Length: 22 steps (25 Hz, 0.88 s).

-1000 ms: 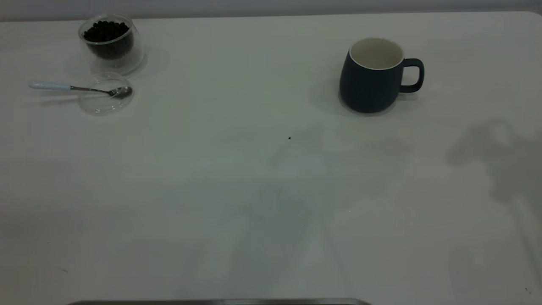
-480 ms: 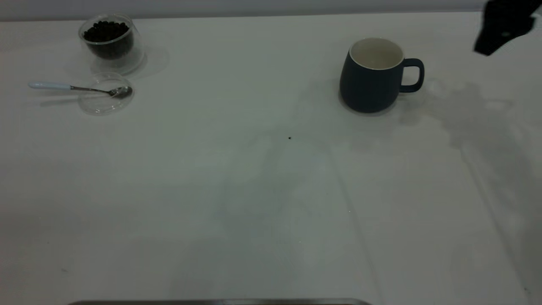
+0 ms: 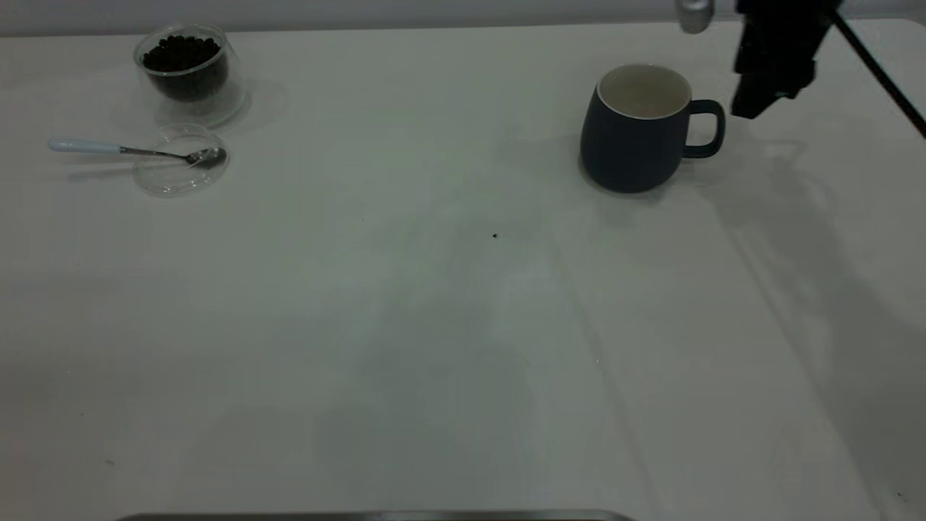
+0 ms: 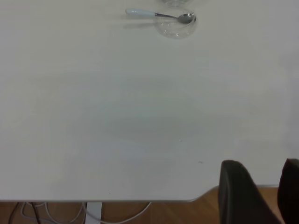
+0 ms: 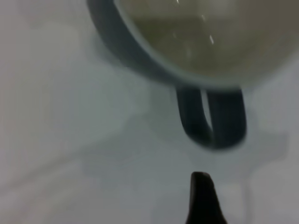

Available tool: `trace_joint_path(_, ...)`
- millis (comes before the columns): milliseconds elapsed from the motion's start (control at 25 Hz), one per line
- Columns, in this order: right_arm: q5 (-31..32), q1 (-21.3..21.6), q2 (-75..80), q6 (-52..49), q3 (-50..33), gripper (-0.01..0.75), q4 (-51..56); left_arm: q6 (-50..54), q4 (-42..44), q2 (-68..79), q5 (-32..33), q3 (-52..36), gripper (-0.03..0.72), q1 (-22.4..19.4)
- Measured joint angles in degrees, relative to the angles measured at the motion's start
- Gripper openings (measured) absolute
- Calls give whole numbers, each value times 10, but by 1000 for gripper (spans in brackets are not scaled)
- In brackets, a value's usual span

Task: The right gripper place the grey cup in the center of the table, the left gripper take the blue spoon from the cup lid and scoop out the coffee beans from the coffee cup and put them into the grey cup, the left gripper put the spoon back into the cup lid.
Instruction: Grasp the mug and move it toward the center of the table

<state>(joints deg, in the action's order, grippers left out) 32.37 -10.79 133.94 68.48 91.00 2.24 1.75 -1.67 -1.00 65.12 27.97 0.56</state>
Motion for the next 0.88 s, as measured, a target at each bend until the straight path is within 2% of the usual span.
trace_joint_path(480, -25, -58, 18, 4, 4, 459, 22, 0, 0, 0, 0, 0, 280, 0)
trace_joint_path(880, -80, -151, 18, 4, 4, 459, 87, 0, 0, 0, 0, 0, 280, 0)
